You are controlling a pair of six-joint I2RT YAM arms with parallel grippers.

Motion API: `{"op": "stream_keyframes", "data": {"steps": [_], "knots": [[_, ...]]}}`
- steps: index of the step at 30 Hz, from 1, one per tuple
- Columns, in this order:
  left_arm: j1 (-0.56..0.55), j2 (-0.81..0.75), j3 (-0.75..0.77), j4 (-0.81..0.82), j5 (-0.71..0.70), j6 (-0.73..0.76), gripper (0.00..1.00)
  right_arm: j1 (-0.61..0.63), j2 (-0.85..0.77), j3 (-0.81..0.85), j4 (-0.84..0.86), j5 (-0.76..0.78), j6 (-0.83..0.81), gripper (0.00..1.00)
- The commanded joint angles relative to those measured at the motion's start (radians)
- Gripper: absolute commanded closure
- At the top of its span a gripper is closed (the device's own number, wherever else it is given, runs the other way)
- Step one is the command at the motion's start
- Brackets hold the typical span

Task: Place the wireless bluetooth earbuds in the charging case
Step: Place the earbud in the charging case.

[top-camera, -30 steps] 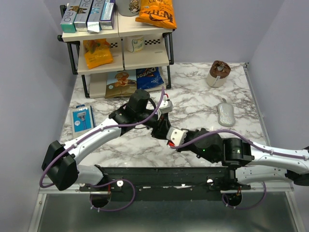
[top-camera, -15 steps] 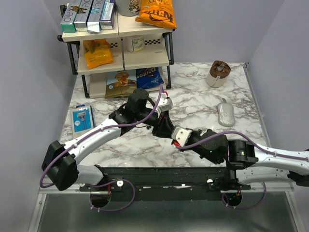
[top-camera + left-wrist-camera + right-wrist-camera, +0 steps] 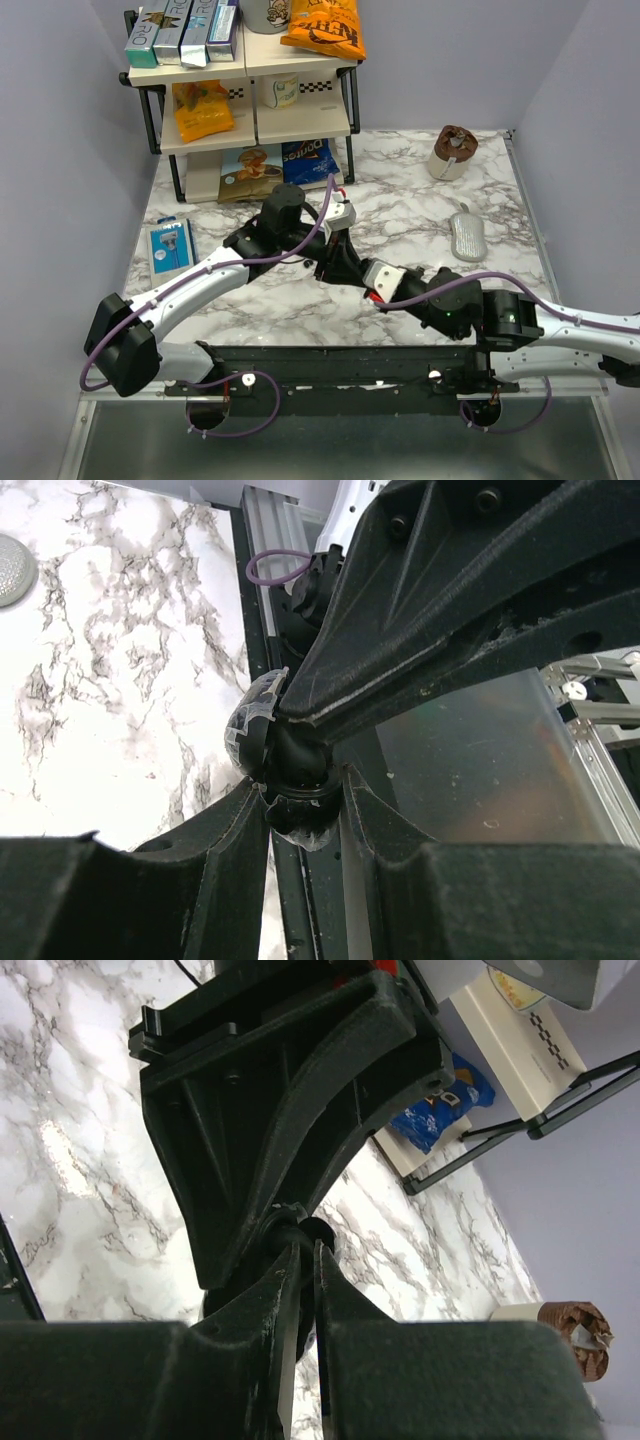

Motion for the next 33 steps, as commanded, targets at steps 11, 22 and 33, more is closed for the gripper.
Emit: {"op": "stream_keyframes", "data": {"steps": [11, 22, 33], "knots": [[0.002, -0.03, -0.011, 0.086, 0.029, -0.024, 1.0, 0.011, 0.003, -0.016, 0.0, -0.013, 0.003, 0.69], [0.002, -0.03, -0.028, 0.091, 0.028, -0.021, 1.0, 0.011, 0.024, 0.017, 0.031, -0.008, -0.017, 0.59], [0.002, -0.036, -0.042, 0.088, 0.016, -0.011, 1.0, 0.011, -0.035, 0.076, 0.057, 0.012, 0.039, 0.46]]}}
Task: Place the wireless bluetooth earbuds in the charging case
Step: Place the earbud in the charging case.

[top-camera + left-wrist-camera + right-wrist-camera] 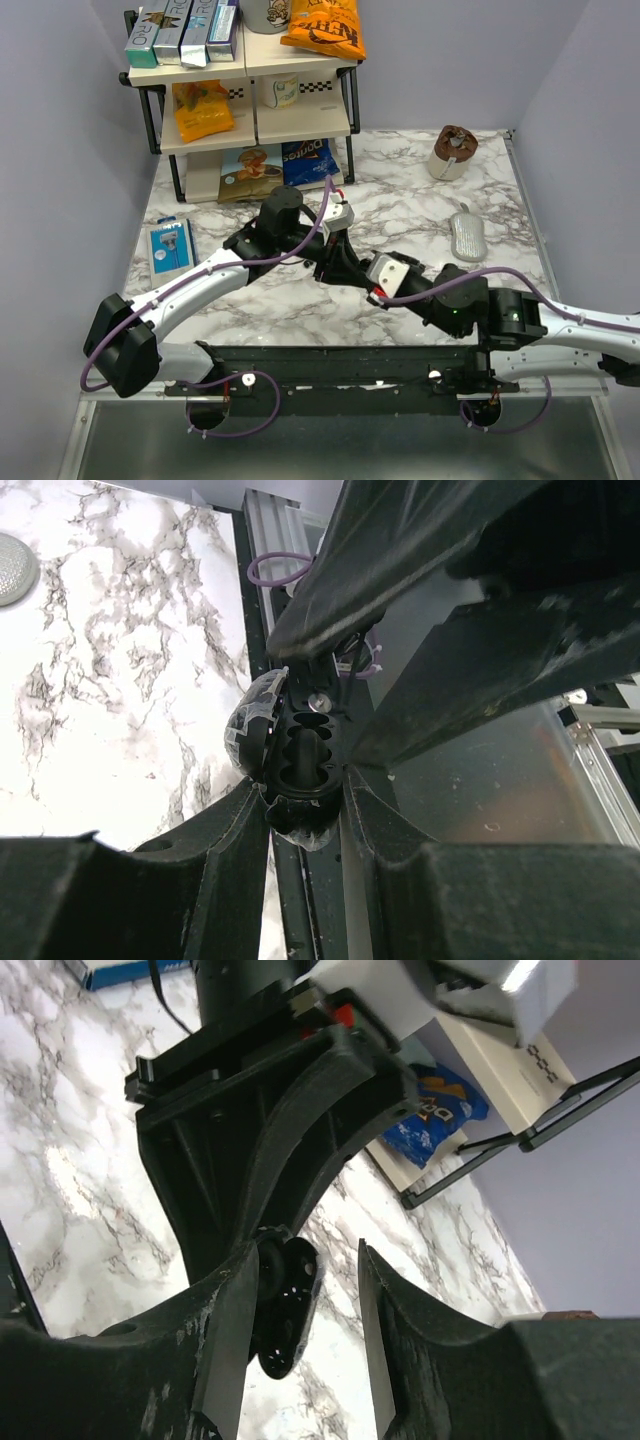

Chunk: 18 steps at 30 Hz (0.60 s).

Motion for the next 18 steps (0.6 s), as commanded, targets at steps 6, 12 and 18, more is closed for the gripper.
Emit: {"op": "stream_keyframes", "data": {"steps": [6, 12, 18], "knots": [[0.002, -0.037, -0.02, 0.03, -0.012, 0.029, 1.0, -0.007, -0.131, 0.067, 0.096, 0.137, 0.12, 0.42], [0.0, -0.056, -0.034, 0.06, -0.058, 0.017, 1.0, -0.038, -0.126, 0.058, 0.02, 0.088, 0.243, 0.76], [0.003, -0.151, -0.092, 0.079, -0.27, 0.024, 1.0, -0.125, -0.126, 0.028, 0.007, 0.2, 0.442, 0.63]]}}
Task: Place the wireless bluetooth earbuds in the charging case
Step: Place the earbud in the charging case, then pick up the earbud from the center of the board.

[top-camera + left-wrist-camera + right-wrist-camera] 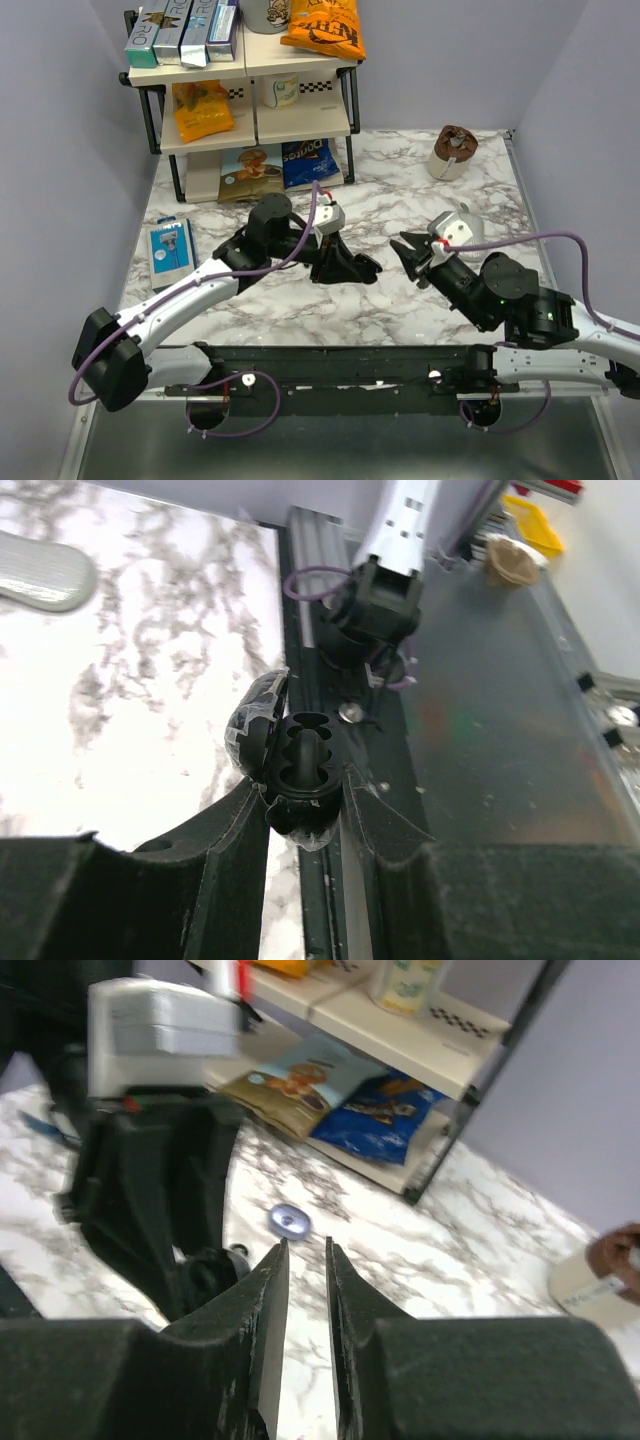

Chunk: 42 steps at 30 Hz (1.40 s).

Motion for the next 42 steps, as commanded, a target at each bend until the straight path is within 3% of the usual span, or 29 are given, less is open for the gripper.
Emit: {"op": "stream_keyframes", "data": {"steps": [1, 5, 8, 15, 20, 27, 42], "knots": [[0.005, -0.113, -0.08, 0.055, -0.217, 0.02, 1.0, -0.115, 0.002, -0.033, -0.064, 0.051, 0.208, 0.6], [0.012, -0.25, -0.181, 0.08, -0.422, -0.02, 1.0, -0.384, 0.04, -0.081, -0.098, -0.195, 0.473, 0.52], [0.012, -0.362, -0.275, 0.089, -0.611, -0.054, 1.0, -0.492, 0.12, -0.127, -0.055, -0.37, 0.582, 0.52], [0.014, -0.588, -0.367, -0.073, -0.973, -0.13, 1.0, -0.54, 0.437, -0.126, 0.143, -0.584, 0.676, 0.53], [0.014, -0.705, -0.375, -0.128, -1.031, -0.13, 1.0, -0.574, 0.702, -0.049, 0.221, -0.713, 0.705, 0.57], [0.014, -0.786, -0.393, -0.184, -1.071, -0.144, 1.0, -0.583, 0.945, 0.081, 0.249, -0.816, 0.69, 0.55], [0.014, -0.817, -0.412, -0.201, -1.1, -0.133, 1.0, -0.597, 1.169, 0.21, 0.184, -0.796, 0.769, 0.54]]}}
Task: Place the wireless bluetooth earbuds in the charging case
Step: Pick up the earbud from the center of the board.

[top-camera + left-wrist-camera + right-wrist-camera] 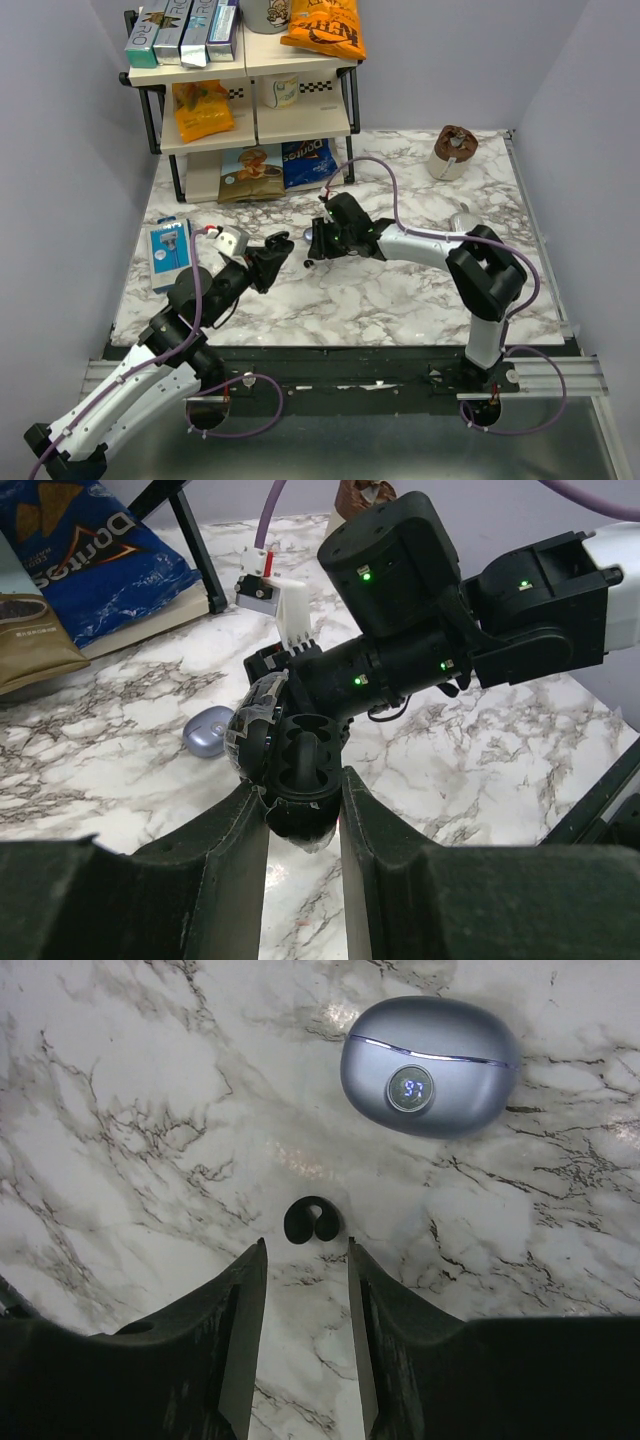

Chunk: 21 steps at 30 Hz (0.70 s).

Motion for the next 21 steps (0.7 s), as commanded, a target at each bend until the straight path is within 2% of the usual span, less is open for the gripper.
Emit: {"op": "stream_keyframes", "data": {"steps": [1, 6, 21], "knots": [[0.005, -0.009, -0.008, -0.003, -0.033, -0.003, 1.0, -0.011, 0.036, 0.03, -0.019, 0.017, 0.073, 0.54], [0.005, -0.014, -0.014, -0.004, -0.035, -0.007, 1.0, -0.014, 0.079, 0.047, -0.019, 0.016, 0.136, 0.57], [0.005, -0.006, -0.025, 0.01, -0.021, -0.001, 1.0, -0.017, 0.148, 0.084, -0.053, 0.016, 0.156, 0.61]]}}
